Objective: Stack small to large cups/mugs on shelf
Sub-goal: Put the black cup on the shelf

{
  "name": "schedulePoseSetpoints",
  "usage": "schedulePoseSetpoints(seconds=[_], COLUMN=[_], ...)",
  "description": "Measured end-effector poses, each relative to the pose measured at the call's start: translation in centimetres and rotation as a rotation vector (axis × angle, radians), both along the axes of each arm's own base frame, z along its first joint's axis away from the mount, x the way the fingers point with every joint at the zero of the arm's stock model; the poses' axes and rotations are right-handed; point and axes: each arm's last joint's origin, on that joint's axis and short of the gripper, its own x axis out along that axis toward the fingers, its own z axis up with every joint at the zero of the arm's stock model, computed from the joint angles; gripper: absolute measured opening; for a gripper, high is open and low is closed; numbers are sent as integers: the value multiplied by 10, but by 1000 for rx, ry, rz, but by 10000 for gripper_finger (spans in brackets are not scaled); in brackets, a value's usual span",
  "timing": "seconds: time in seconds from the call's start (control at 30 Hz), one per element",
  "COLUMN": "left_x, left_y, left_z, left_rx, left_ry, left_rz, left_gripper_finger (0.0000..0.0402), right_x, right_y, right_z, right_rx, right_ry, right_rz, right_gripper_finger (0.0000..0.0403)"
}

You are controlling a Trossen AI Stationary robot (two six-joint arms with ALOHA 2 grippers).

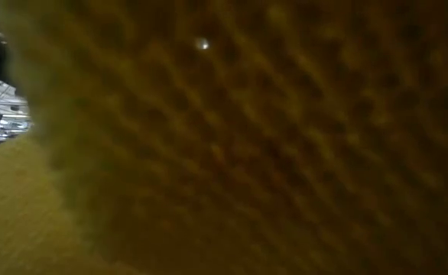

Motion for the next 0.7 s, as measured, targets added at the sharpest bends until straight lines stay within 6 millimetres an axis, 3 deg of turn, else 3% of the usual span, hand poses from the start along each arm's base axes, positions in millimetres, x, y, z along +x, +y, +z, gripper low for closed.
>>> schedulePoseSetpoints(seconds=[0.17, 0.37, 0.57, 0.63, 0.7], left_x=[2, 7, 5, -2, -8], left_y=[0, -1, -15, -19, -22], left_z=[5, 17, 73, 86, 95], left_rx=[-220, -320, -214, -326, -483], left_ry=[-176, -353, -797, -803, -674], left_rz=[98, 74, -551, -656, -707], left_gripper_finger=[21, 21, 21, 21, 21], right_x=[0, 0, -4, -8, -9], right_y=[-1, 2, 16, 19, 21], right_z=[0, -1, 1, 1, 1], right_rx=[41, 80, 34, 16, 6], right_ry=[11, 20, 27, 43, 50], right_rz=[-99, -114, -1, 26, 41], right_gripper_finger=[53, 53, 53, 53, 53])
